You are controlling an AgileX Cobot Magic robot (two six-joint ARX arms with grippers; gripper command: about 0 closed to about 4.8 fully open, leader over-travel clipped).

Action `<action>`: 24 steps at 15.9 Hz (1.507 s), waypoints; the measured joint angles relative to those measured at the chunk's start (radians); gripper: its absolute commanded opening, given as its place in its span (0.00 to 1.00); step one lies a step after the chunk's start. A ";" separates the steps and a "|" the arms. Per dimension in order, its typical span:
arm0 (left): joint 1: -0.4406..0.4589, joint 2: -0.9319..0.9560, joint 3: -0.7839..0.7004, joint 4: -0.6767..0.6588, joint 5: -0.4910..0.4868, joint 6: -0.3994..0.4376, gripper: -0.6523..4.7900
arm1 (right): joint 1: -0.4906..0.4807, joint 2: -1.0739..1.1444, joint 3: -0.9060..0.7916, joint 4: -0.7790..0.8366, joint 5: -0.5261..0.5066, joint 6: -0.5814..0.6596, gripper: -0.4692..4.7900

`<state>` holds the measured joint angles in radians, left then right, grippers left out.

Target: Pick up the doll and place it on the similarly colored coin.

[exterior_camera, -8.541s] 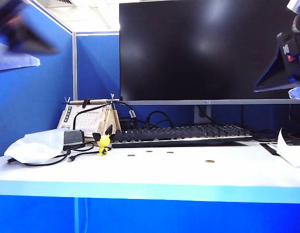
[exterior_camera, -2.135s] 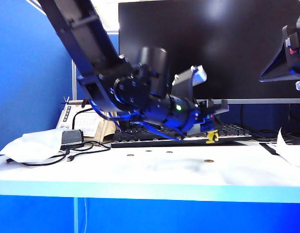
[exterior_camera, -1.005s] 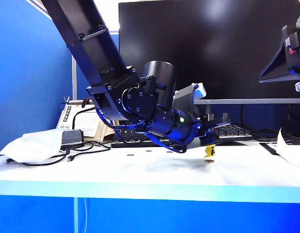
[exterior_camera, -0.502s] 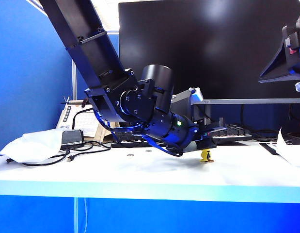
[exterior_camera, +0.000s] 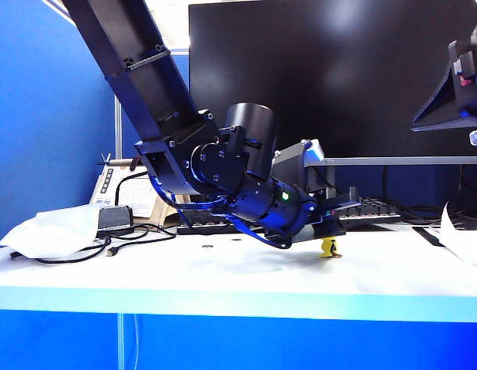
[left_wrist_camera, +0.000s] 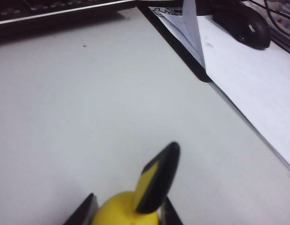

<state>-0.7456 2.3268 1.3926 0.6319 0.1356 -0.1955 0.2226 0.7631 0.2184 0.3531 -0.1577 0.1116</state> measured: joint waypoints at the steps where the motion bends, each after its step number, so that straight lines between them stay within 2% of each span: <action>1: -0.002 0.000 0.000 0.000 0.003 0.000 0.34 | 0.000 0.000 0.000 0.000 0.000 0.000 0.99; 2: -0.006 0.000 0.000 0.000 0.003 0.000 0.39 | 0.000 0.000 0.000 0.000 0.000 0.000 0.99; 3: -0.008 0.000 0.000 0.000 0.006 0.000 0.51 | 0.000 0.000 0.000 0.000 0.000 0.000 0.99; 4: -0.008 0.001 0.000 0.000 0.007 0.000 0.53 | 0.000 0.000 0.000 0.000 0.000 0.000 0.99; 10: -0.008 0.002 0.000 -0.001 0.019 0.000 0.59 | 0.000 0.000 0.000 0.000 0.000 0.000 0.99; 13: -0.008 0.002 0.000 -0.001 0.020 0.000 0.87 | 0.000 0.001 0.000 0.000 0.000 0.000 0.99; 16: -0.008 0.002 0.000 -0.001 0.020 0.000 0.89 | 0.000 0.001 0.000 0.000 0.000 0.000 0.99; 18: -0.008 0.002 0.000 -0.001 0.020 0.000 0.98 | 0.000 0.001 0.000 0.000 0.000 0.000 0.99; 24: -0.005 -0.053 0.000 0.000 0.020 0.049 0.98 | 0.000 0.002 0.000 -0.001 0.001 0.000 0.99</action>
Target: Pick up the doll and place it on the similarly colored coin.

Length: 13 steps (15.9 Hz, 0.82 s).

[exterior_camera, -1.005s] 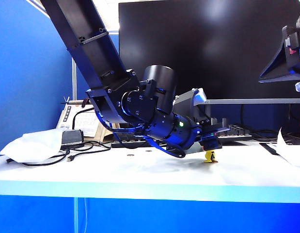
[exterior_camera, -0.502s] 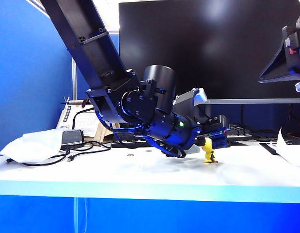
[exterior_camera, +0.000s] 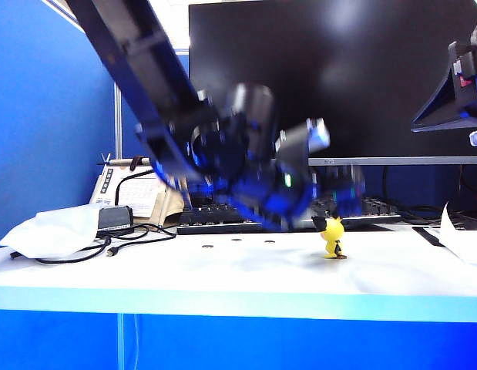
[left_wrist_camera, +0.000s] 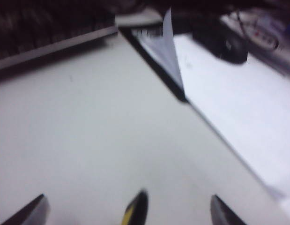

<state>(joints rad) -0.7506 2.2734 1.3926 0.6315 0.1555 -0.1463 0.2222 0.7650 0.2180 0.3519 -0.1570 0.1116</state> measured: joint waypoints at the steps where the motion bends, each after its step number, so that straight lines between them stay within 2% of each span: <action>1: 0.001 -0.022 0.000 0.000 0.000 0.007 0.98 | 0.000 0.000 0.000 0.000 0.000 0.000 0.99; 5: 0.008 -0.157 0.000 -0.050 0.001 0.015 0.98 | 0.000 0.000 0.000 -0.013 0.000 0.000 0.99; 6: 0.012 -0.207 0.000 -0.091 0.003 0.016 0.97 | 0.000 0.000 0.000 -0.014 0.000 0.000 0.99; 7: 0.027 -0.294 -0.002 -0.192 0.002 0.039 0.91 | 0.000 0.000 0.000 -0.013 0.000 0.000 0.99; 8: 0.043 -0.356 -0.027 -0.253 0.003 0.072 0.90 | 0.000 0.000 0.000 -0.013 0.000 -0.003 0.99; 10: 0.078 -0.470 -0.132 -0.295 0.006 0.090 0.90 | 0.000 0.000 0.000 -0.013 0.004 -0.004 1.00; 13: 0.143 -0.691 -0.381 -0.295 -0.008 0.090 0.90 | 0.000 0.000 0.000 -0.013 0.006 -0.004 1.00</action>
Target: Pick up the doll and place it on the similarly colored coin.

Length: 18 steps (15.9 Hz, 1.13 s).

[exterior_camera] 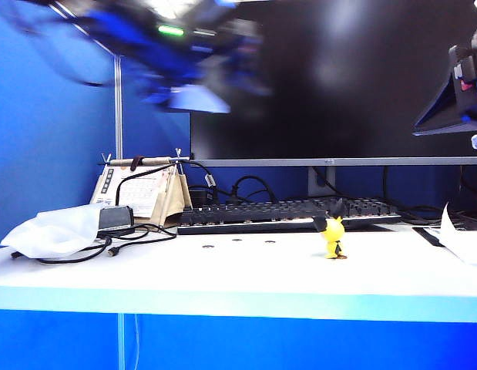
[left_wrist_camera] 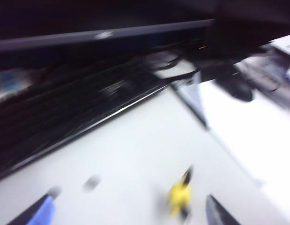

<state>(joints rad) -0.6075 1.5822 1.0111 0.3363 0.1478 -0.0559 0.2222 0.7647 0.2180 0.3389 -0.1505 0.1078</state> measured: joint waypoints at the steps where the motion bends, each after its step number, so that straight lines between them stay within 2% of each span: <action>1: 0.013 -0.077 -0.092 -0.003 -0.024 0.000 0.90 | 0.000 -0.001 0.000 0.000 0.000 0.000 0.99; 3: 0.025 -0.196 -0.231 -0.004 -0.072 0.010 0.90 | 0.000 -0.002 0.000 0.001 0.000 0.000 0.99; 5: 0.030 -0.366 -0.406 0.006 -0.293 0.020 0.90 | 0.000 -0.009 0.000 0.008 0.018 0.000 1.00; 6: 0.032 -0.423 -0.465 0.011 -0.349 0.017 0.90 | 0.000 -0.013 0.000 0.013 0.037 0.000 1.00; 8: 0.031 -0.527 -0.569 0.014 -0.414 0.003 0.90 | 0.000 -0.039 0.000 0.014 0.132 0.000 1.00; 10: 0.031 -0.635 -0.688 0.011 -0.480 -0.069 0.90 | -0.003 -0.079 0.000 0.015 0.208 0.000 1.00; 13: 0.031 -0.769 -0.812 -0.007 -0.493 -0.099 0.90 | -0.019 -0.178 0.000 0.005 0.250 0.000 0.99; 14: 0.030 -0.819 -0.851 -0.014 -0.508 -0.100 0.90 | -0.041 -0.253 0.000 -0.037 0.262 0.000 0.99; 16: 0.031 -0.869 -0.895 -0.021 -0.526 -0.111 0.83 | -0.071 -0.359 -0.002 -0.142 0.264 0.000 0.99; 18: 0.031 -0.881 -0.940 -0.020 -0.527 -0.156 0.83 | -0.086 -0.485 -0.044 -0.210 0.264 0.003 0.99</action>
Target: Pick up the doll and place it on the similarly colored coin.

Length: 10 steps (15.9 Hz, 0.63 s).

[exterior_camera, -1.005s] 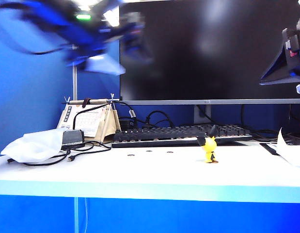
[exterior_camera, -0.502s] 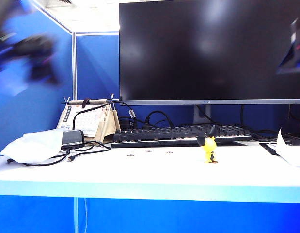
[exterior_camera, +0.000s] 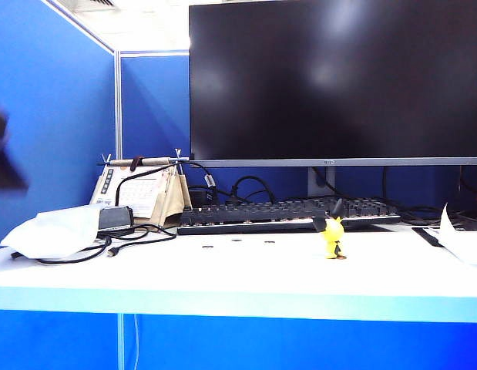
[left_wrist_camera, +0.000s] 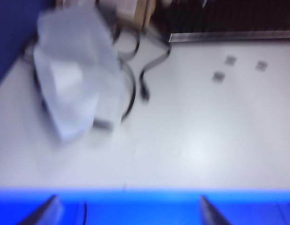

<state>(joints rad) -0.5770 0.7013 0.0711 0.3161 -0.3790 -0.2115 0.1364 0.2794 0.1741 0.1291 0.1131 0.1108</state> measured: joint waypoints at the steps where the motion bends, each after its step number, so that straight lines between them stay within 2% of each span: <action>1: 0.000 0.000 -0.023 -0.001 0.000 -0.018 0.83 | 0.000 -0.076 -0.029 -0.045 0.001 0.024 0.99; 3: 0.000 0.000 -0.060 -0.004 0.000 -0.049 0.83 | 0.001 -0.255 -0.061 -0.201 0.025 0.067 0.99; 5: -0.001 0.002 -0.062 -0.030 0.001 -0.051 0.83 | 0.000 -0.273 -0.063 -0.283 0.057 0.076 0.99; 10: 0.007 -0.008 -0.063 -0.090 -0.006 -0.051 0.82 | 0.003 -0.275 -0.093 -0.353 0.066 0.076 0.99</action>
<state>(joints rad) -0.5701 0.6937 0.0086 0.2264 -0.3855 -0.2626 0.1390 0.0040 0.0807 -0.2237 0.1795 0.1871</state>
